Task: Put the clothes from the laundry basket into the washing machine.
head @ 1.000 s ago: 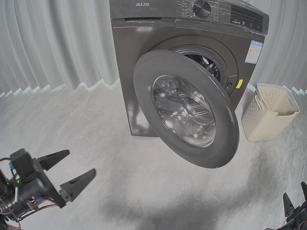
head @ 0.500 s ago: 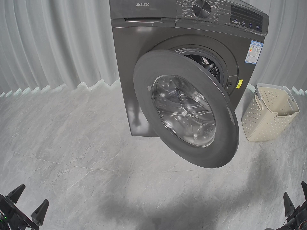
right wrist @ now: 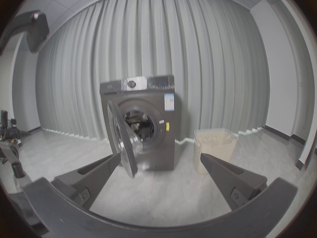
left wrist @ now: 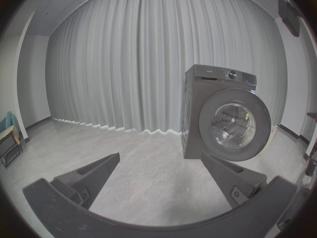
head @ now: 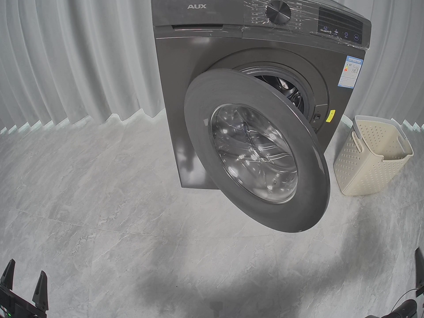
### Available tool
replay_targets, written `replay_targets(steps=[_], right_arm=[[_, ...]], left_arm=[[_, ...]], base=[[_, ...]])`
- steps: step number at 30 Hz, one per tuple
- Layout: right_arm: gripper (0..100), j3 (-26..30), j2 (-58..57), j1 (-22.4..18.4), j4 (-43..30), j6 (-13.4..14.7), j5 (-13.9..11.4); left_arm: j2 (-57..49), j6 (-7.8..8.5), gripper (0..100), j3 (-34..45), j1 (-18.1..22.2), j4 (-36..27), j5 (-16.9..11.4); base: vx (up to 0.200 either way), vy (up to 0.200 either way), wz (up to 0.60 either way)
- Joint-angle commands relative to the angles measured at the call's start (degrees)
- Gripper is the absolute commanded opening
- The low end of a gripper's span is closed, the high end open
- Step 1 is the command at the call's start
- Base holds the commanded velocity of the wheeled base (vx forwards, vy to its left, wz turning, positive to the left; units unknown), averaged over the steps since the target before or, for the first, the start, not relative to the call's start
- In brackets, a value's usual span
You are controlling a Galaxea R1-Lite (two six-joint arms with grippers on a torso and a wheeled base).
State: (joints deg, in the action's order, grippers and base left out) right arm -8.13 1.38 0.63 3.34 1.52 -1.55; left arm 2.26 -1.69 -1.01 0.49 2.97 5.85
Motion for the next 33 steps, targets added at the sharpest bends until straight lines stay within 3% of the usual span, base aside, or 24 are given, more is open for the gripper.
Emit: replay_targets(steps=[1,3,4,5,8,11,12,13,14,17,22,29,33], right_arm=[[100,-10.9,10.0,1.1,-2.2,1.0,-5.5],[100,-10.2,13.3,1.4,-2.8,1.0,-8.1],[100,-9.1,18.1,1.6,-2.0,1.1,-11.3],[100,-9.0,18.5,1.6,-1.9,1.1,-11.5],[100,-9.4,28.2,1.6,0.8,0.7,-16.5],[100,-10.2,35.0,2.2,4.0,-3.7,-20.8],[100,-10.2,35.0,2.2,4.0,-3.7,-20.8],[100,-10.7,38.4,3.5,5.4,-7.7,-21.8],[100,-11.2,41.4,5.2,6.2,-10.7,-21.8],[100,-12.1,45.2,10.0,6.3,-12.6,-21.9],[100,-12.3,48.6,15.8,7.2,-11.2,-21.7],[100,-11.9,55.9,16.5,17.0,-9.3,-21.6],[100,-11.6,60.8,20.5,24.5,-6.4,-21.1]], left_arm=[[-2.3,-1.65,100,0.9,-0.6,-1.0,-1.8],[-2.3,-0.59,100,0.9,-0.7,-1.4,-2.3],[-2.3,0.29,100,1.0,-0.7,-2.8,-4.1],[-2.3,0.38,100,1.0,-0.7,-2.9,-4.3],[-2.3,1.61,100,0.9,-0.6,-3.4,-5.2],[-2.3,1.78,100,0.9,-0.6,-3.4,-5.4],[-2.3,1.78,100,0.9,-0.6,-3.4,-5.4],[-2.3,1.78,100,0.9,-0.6,-3.4,-5.5],[-2.3,1.69,100,0.9,-0.6,-3.4,-5.6],[-2.3,1.34,100,0.9,-0.6,-3.4,-5.5],[-2.3,1.43,100,0.9,-0.6,-3.4,-5.5],[-2.3,1.26,100,0.9,-0.6,-3.4,-5.4],[-2.3,1.78,100,0.9,-0.6,-3.4,-5.6]], base=[[0.0,0.0,0.0],[0.0,0.0,0.0],[0.0,0.0,0.0],[0.0,0.0,0.0],[0.0,0.0,0.0],[0.0,0.0,0.0],[0.0,0.0,0.0],[0.0,-0.2,0.0],[0.0,-0.2,0.0],[0.0,-0.2,0.0],[0.0,-0.2,0.0],[0.0,-0.2,0.0],[0.0,-0.05,0.0]])
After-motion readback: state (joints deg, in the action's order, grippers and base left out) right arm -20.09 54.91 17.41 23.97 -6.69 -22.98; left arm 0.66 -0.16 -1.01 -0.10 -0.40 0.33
